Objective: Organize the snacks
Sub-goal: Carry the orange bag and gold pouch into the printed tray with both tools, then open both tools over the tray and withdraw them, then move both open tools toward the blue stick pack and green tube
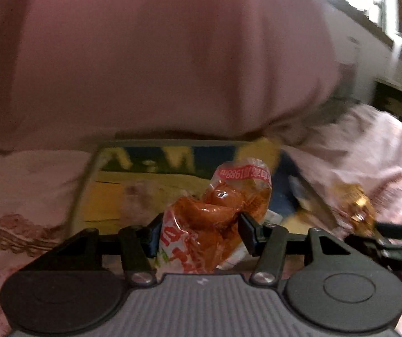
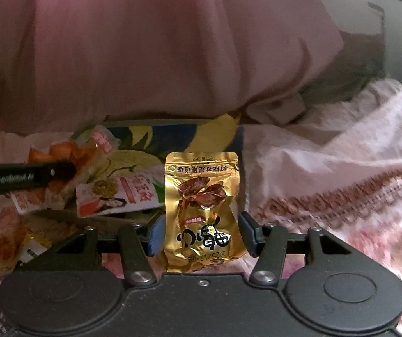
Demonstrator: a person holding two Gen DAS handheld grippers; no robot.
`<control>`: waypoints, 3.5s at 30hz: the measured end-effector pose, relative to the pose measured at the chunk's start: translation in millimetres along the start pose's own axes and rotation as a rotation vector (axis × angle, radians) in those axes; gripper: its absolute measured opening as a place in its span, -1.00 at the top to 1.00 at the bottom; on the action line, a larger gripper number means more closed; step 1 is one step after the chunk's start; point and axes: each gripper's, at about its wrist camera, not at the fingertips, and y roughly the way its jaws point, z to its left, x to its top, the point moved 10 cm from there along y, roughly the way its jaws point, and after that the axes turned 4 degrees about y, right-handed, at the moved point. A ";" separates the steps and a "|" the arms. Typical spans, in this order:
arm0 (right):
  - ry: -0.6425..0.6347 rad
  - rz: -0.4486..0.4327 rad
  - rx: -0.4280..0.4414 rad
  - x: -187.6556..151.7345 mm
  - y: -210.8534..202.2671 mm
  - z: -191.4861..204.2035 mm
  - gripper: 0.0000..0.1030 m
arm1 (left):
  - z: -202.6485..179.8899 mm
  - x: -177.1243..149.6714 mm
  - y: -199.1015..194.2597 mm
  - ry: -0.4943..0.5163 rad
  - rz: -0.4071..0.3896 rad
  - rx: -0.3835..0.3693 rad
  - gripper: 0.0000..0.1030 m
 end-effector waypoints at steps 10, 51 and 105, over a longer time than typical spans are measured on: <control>-0.113 -0.008 0.030 19.9 52.9 37.1 -0.10 | 35.6 -2.2 32.9 -0.060 0.034 0.085 -0.17; 0.084 -0.225 0.074 53.4 -69.4 25.5 -0.99 | 47.2 23.3 -80.2 -0.129 -0.149 0.137 -0.99; -0.151 0.093 0.131 -88.8 -109.7 116.9 -0.99 | 106.9 -125.7 -190.3 -0.157 0.277 0.596 -0.99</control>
